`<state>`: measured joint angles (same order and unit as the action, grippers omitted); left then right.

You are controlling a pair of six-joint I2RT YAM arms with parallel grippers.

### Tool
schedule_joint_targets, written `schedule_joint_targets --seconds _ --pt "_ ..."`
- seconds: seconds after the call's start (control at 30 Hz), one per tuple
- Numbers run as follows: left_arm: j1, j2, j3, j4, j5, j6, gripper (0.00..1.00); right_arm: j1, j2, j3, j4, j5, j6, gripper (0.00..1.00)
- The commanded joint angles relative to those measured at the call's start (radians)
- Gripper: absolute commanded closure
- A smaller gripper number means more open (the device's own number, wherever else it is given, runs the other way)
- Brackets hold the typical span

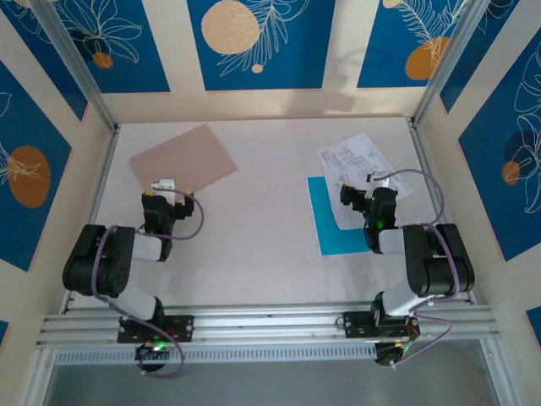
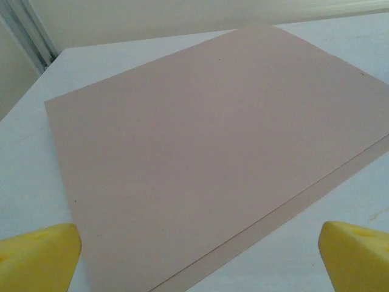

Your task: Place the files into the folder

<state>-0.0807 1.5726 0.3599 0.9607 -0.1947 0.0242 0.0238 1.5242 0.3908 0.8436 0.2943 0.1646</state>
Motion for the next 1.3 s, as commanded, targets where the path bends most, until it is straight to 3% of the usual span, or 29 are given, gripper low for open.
schedule_joint_targets --seconds 0.0,0.8,0.9,0.97,1.07,1.17,1.2,1.23,1.27 --pt "0.004 -0.013 -0.013 0.025 -0.010 -0.020 0.00 -0.004 -0.007 -0.006 0.016 -0.013 -0.010 0.01" --pt "0.003 -0.018 -0.031 0.057 -0.021 -0.022 0.00 -0.004 -0.007 -0.007 0.018 -0.011 -0.010 0.01" --pt "-0.032 -0.140 -0.089 0.075 -0.094 0.008 0.00 -0.007 -0.087 -0.014 -0.016 -0.046 -0.019 0.01" --pt "-0.092 -0.305 -0.068 -0.076 -0.159 0.054 0.00 0.020 -0.253 0.041 -0.248 0.039 -0.009 0.01" --pt "-0.120 -0.498 0.115 -0.533 -0.212 -0.107 0.00 0.028 -0.519 0.166 -0.575 0.020 0.116 0.01" --pt "-0.117 -0.465 0.429 -1.155 -0.176 -0.341 0.00 -0.004 -0.674 0.314 -0.995 -0.032 0.564 0.01" --pt "-0.112 -0.434 0.486 -1.255 -0.211 -0.434 0.00 -0.026 -0.702 0.352 -1.155 -0.098 0.687 0.01" --pt "-0.080 -0.398 0.518 -1.283 -0.137 -0.447 0.00 -0.036 -0.724 0.353 -1.233 -0.142 0.776 0.01" --pt "-0.042 -0.351 0.574 -1.339 -0.061 -0.465 0.00 -0.058 -0.747 0.329 -1.202 -0.276 0.772 0.03"
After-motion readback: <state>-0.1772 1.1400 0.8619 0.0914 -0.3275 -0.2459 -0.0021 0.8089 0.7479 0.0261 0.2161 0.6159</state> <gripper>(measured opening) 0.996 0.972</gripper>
